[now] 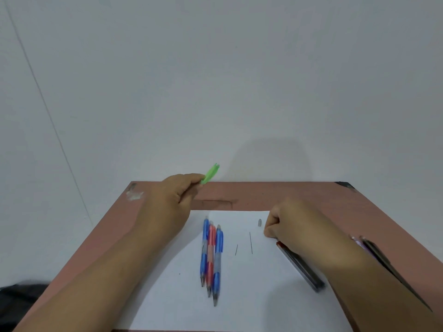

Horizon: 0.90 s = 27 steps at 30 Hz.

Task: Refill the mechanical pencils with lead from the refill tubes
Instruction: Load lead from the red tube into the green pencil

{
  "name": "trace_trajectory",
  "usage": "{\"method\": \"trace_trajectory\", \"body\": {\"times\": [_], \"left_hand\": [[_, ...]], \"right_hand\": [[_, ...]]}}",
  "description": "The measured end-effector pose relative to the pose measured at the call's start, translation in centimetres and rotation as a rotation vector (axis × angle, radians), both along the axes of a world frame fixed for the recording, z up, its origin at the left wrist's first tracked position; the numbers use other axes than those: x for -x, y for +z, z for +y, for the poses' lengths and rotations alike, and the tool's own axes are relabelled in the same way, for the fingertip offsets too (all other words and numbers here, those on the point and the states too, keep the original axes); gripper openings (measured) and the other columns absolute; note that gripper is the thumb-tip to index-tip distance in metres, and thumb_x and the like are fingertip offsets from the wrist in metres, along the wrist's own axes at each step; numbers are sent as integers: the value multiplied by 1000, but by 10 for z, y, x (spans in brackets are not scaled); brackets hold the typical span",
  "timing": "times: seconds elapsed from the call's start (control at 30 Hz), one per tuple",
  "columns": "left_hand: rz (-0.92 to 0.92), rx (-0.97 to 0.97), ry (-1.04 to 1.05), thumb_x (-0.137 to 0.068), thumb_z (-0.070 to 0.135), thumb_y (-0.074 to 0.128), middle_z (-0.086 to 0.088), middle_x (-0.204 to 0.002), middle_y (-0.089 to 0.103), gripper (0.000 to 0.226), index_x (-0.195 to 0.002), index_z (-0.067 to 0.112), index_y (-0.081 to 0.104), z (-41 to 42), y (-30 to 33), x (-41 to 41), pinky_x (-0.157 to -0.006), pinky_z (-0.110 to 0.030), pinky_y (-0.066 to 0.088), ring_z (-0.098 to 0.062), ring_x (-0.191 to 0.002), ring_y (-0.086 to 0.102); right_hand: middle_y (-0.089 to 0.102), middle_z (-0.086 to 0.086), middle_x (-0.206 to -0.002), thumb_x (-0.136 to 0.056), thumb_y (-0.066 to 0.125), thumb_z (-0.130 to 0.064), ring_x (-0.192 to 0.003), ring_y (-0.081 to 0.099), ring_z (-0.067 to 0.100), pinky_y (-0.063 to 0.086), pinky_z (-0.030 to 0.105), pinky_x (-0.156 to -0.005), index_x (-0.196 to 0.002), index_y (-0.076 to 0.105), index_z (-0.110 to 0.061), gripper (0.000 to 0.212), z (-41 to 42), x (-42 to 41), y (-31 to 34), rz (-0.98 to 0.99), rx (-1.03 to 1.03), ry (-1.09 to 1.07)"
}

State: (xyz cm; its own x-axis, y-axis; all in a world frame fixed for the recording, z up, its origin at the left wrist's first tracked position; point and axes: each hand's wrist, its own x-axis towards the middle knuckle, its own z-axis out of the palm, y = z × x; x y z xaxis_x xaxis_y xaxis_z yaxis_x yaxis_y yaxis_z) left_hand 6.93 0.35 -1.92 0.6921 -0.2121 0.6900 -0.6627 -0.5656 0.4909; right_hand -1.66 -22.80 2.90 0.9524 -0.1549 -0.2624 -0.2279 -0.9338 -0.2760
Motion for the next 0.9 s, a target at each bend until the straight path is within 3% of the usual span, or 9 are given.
{"method": "trace_trajectory", "body": {"times": [0.07, 0.13, 0.23, 0.33, 0.4, 0.5, 0.63, 0.9], "left_hand": [[-14, -7, -19, -95, 7, 66, 16, -100, 69, 26, -118, 18, 74, 0, -2, -2, -83, -18, 48, -3, -92, 62], [-27, -35, -36, -95, 6, 66, 25, -98, 64, 27, -116, 19, 74, 0, -3, -4, -82, -11, 44, 5, -92, 60], [-26, -77, -84, -94, 2, 64, 26, -97, 64, 31, -115, 22, 75, 1, -4, -5, -82, -9, 43, 7, -93, 59], [-57, -130, -127, -93, 2, 65, 15, -94, 68, 33, -116, 24, 75, 0, -4, -4, -77, -19, 48, -5, -88, 61], [-107, -153, -144, -92, 6, 65, 10, -90, 68, 30, -115, 24, 75, -1, -3, -3, -74, -17, 48, -6, -83, 58], [-127, -164, -159, -89, 14, 60, 7, -87, 69, 31, -114, 22, 76, -4, -1, -1, -75, -8, 43, -6, -83, 56], [-124, -167, -155, -89, 16, 61, 7, -90, 70, 29, -113, 21, 76, -4, -1, 1, -75, -10, 44, -6, -83, 58], [-170, -196, -168, -88, 12, 63, 6, -94, 71, 27, -110, 17, 77, -5, 0, 0, -81, 0, 38, -4, -88, 57]], "right_hand": [[57, -2, -88, -102, 56, -25, -79, 52, 16, 42, 22, -63, -89, 57, -15, 16, -1, -1, -2, 14, 95, 25], [65, -5, -83, -100, 56, -29, -73, 61, 16, 54, 28, -66, -87, 62, -12, 22, -3, 3, -9, -162, 115, 33], [70, -6, -75, -97, 64, -23, -57, 61, 11, 58, 29, -59, -80, 71, -23, 18, 4, 14, -7, -496, -241, -1], [70, -17, -75, -94, 70, -20, -68, 65, 6, 56, 24, -51, -82, 75, -28, 15, 15, 22, 2, -719, -541, 3], [68, -26, -77, -92, 73, -19, -77, 64, -4, 48, 11, -48, -90, 77, -29, 11, 20, 25, 2, -775, -666, 14], [71, -20, -82, -91, 75, -15, -84, 64, -8, 48, 6, -59, -101, 77, -27, 16, 24, 25, -3, -853, -657, 66], [70, -21, -94, -92, 73, -13, -93, 64, -7, 51, 6, -74, -110, 75, -25, 22, 23, 22, -8, -920, -575, 107], [69, -18, -97, -93, 71, -11, -97, 63, -3, 51, 6, -78, -115, 74, -25, 26, 24, 21, -11, -963, -555, 160]]}}
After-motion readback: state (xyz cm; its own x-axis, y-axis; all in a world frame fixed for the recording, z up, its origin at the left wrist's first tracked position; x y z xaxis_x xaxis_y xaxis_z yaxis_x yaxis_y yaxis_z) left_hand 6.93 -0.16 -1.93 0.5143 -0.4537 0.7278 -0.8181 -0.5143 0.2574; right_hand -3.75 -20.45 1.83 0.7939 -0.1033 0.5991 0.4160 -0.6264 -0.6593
